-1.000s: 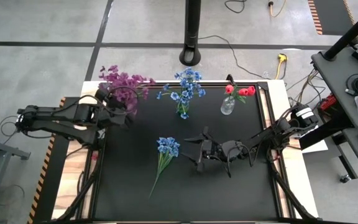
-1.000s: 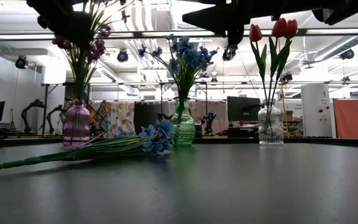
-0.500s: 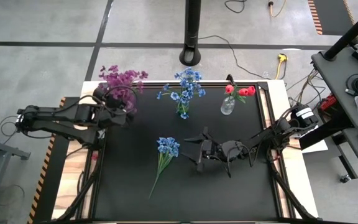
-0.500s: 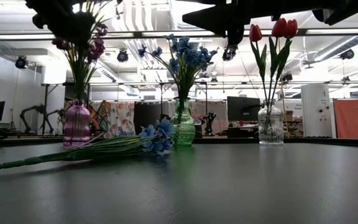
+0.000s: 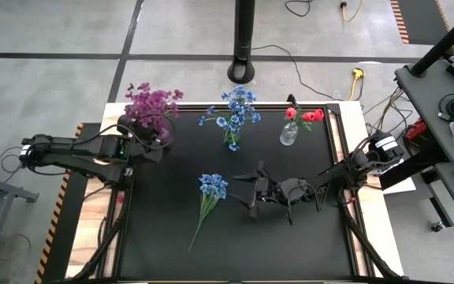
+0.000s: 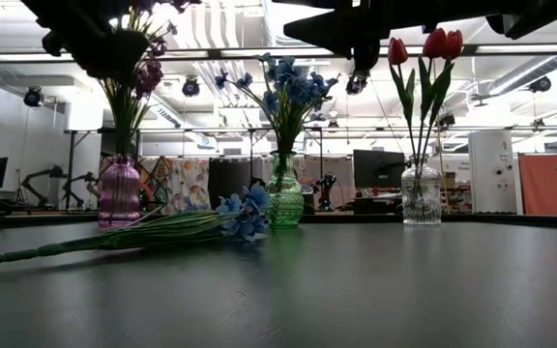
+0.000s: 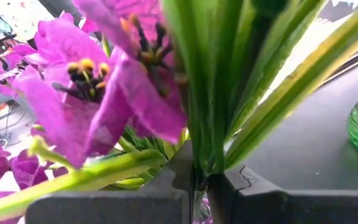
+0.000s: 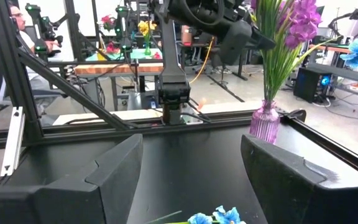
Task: Sort flowers into vase by color
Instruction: Put the violet flowers into the violet vase
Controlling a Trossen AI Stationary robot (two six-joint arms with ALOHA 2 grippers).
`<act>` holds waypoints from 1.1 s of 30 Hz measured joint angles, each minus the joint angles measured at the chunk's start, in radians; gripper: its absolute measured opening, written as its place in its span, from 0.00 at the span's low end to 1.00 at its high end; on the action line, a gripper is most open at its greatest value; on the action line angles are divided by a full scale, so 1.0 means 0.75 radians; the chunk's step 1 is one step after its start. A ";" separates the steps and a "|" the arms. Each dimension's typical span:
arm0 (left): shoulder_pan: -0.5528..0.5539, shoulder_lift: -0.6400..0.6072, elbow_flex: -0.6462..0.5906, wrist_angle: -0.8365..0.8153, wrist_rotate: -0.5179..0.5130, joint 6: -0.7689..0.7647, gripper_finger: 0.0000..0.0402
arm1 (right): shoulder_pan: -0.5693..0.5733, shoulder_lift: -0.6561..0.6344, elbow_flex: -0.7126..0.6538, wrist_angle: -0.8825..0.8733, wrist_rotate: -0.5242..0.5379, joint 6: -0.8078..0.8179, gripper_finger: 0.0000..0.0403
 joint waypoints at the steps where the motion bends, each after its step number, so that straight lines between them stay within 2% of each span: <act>1: 0.000 0.000 0.000 0.000 0.000 -0.007 0.01 | 0.000 0.000 0.000 0.000 0.000 0.000 0.66; 33: 0.000 -0.011 -0.081 0.009 -0.070 -0.221 0.01 | 0.000 0.000 0.000 -0.018 0.000 0.001 0.66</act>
